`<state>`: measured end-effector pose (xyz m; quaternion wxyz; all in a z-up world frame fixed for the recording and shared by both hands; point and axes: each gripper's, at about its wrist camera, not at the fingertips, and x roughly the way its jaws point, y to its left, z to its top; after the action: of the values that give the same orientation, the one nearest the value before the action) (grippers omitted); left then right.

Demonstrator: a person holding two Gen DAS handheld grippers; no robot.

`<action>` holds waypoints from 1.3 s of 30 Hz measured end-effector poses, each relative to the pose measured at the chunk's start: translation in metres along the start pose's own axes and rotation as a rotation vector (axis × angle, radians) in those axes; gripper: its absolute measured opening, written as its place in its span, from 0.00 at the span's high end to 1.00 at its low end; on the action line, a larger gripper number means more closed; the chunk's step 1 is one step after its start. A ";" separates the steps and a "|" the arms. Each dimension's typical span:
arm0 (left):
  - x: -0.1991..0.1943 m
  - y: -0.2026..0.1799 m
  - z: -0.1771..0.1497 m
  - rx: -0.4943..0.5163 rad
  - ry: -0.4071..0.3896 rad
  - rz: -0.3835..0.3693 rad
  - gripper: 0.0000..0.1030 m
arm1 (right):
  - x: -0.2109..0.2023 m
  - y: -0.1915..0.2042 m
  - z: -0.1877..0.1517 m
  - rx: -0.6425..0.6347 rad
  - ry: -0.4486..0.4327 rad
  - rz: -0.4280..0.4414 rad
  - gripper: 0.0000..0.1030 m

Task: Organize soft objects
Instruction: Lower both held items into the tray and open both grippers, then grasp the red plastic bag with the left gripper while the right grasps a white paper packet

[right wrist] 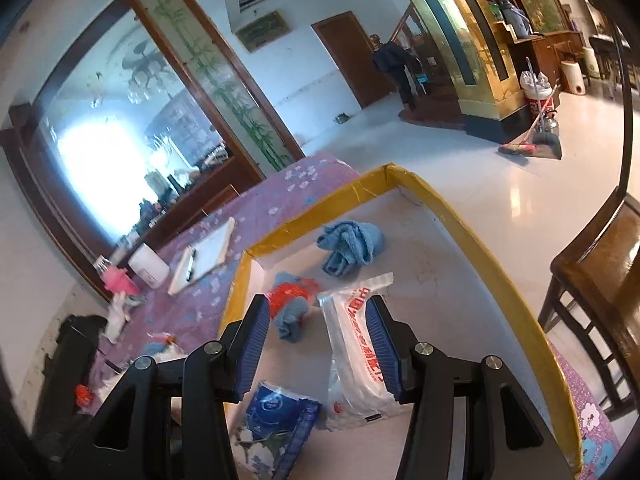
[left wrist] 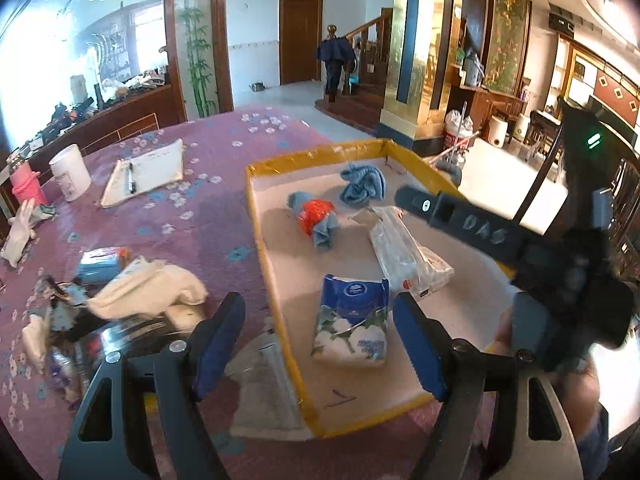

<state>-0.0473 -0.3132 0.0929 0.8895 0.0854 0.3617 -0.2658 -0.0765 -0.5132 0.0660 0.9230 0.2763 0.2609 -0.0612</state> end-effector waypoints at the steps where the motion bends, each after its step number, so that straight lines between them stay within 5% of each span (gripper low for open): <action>1: -0.007 0.004 -0.001 -0.005 -0.010 -0.001 0.27 | 0.002 0.000 0.001 0.002 0.003 -0.003 0.48; 7: -0.048 0.055 -0.003 -0.086 -0.077 0.030 0.24 | 0.016 0.002 0.005 -0.019 0.003 -0.052 0.48; 12: -0.081 0.120 -0.016 -0.193 -0.116 0.098 0.24 | 0.004 0.002 0.013 -0.052 -0.151 -0.159 0.42; 19: -0.135 0.228 -0.059 -0.337 -0.155 0.302 0.22 | -0.023 0.012 0.002 -0.070 -0.198 0.088 0.35; 27: -0.156 0.419 -0.122 -0.638 -0.045 0.598 0.21 | -0.014 0.035 -0.006 -0.164 -0.165 0.083 0.35; 31: -0.148 0.499 -0.134 -0.763 0.003 0.654 0.21 | -0.009 0.046 -0.010 -0.215 -0.150 0.082 0.35; 36: -0.111 0.545 -0.127 -0.785 0.084 0.635 0.21 | -0.005 0.052 -0.014 -0.252 -0.145 0.071 0.35; 37: -0.105 0.550 -0.126 -0.786 0.096 0.668 0.23 | -0.004 0.052 -0.014 -0.252 -0.143 0.074 0.35; 39: -0.095 0.561 -0.129 -0.802 0.122 0.659 0.49 | -0.003 0.052 -0.015 -0.254 -0.139 0.070 0.35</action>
<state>0.1190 0.2434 0.0424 0.8660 -0.1375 0.4403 0.1931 -0.0721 -0.4613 0.0822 0.9679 0.1615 0.1921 -0.0144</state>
